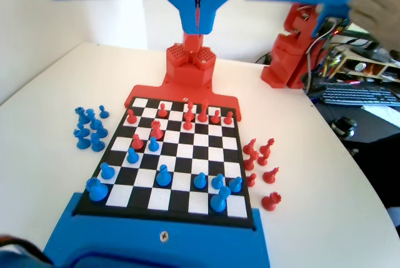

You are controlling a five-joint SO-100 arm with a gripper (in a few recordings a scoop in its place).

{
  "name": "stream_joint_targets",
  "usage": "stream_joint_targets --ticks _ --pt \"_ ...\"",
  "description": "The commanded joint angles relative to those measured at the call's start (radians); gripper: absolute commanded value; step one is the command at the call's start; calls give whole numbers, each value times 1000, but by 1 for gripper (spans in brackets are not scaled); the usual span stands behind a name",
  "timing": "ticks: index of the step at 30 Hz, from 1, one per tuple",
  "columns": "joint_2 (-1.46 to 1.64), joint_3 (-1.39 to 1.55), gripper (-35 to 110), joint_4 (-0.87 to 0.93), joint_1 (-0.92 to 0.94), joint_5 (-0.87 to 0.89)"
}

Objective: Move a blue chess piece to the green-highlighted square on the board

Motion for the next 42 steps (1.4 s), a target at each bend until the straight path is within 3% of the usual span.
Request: stream_joint_targets --ticks 1,16,42 --pt "61 28 1 -6 -8 -9" --pt "215 75 1 -48 -75 21" --pt "215 75 2 -49 -78 21"
